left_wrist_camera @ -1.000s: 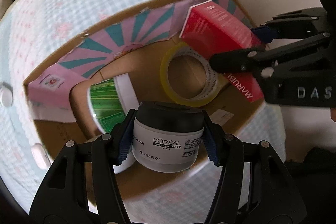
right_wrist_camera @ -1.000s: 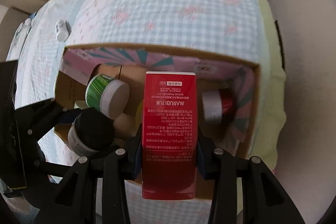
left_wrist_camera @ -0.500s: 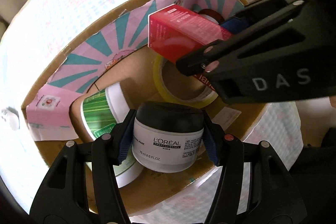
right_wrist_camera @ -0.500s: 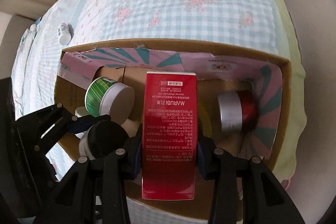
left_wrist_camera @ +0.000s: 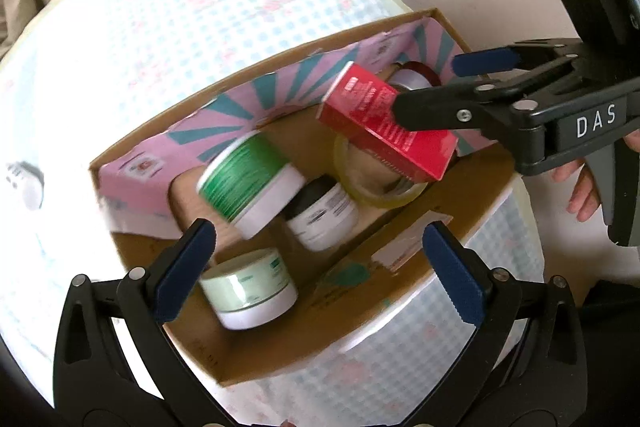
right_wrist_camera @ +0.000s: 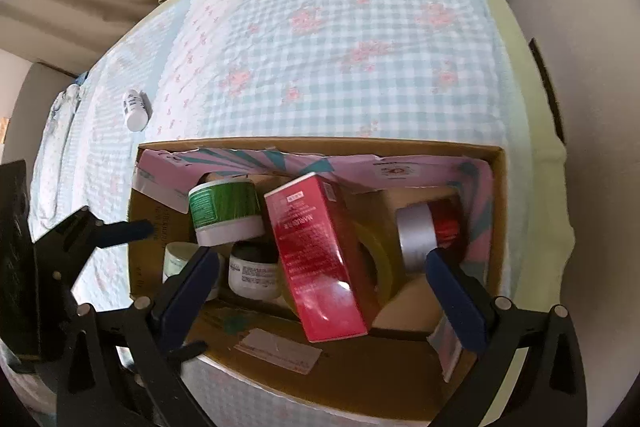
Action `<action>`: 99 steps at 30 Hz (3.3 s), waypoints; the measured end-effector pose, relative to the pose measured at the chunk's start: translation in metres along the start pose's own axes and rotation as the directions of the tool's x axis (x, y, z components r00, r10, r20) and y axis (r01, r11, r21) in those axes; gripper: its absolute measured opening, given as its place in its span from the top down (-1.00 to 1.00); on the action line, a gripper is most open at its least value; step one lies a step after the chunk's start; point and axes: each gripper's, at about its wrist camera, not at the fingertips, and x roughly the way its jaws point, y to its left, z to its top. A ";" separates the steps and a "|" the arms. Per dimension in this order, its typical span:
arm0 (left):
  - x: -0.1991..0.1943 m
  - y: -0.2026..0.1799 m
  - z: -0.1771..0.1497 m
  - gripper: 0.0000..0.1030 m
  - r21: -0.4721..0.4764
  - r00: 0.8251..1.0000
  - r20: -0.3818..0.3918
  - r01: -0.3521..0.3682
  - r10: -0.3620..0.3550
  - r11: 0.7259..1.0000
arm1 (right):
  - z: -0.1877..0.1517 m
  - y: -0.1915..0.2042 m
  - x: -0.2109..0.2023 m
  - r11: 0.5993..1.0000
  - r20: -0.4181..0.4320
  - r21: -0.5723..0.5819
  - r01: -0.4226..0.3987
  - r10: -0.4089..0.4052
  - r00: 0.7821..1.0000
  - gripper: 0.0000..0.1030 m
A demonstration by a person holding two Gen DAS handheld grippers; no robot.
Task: Organize rigid objects
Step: 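Lower the L'Oréal jar into the box with the left gripper while the right gripper releases the red box, then lift both grippers out of the box and move toward the remaining items, then grasp the white pill bottle with the left gripper while the right gripper grasps the white case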
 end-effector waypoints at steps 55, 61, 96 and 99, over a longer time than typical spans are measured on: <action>-0.327 0.254 -0.181 -1.00 0.023 0.918 0.329 -0.244 0.223 0.969 | -0.073 0.366 -0.137 0.955 0.315 0.031 0.296 -0.290 0.904 -1.00; -0.309 0.315 -0.179 -1.00 -0.018 0.940 0.267 -0.214 0.211 0.977 | -0.066 0.395 -0.085 0.961 0.275 0.094 0.261 -0.277 0.921 -1.00; 0.023 0.477 -0.011 -0.71 -0.805 0.984 -0.094 0.015 -0.153 0.593 | -0.028 0.371 0.210 0.940 0.053 0.085 0.332 -0.337 0.940 -0.83; 0.031 0.477 -0.009 -0.70 -0.812 0.985 -0.097 0.005 -0.144 0.583 | -0.026 0.368 0.221 0.945 0.049 0.109 0.309 -0.316 0.948 -0.62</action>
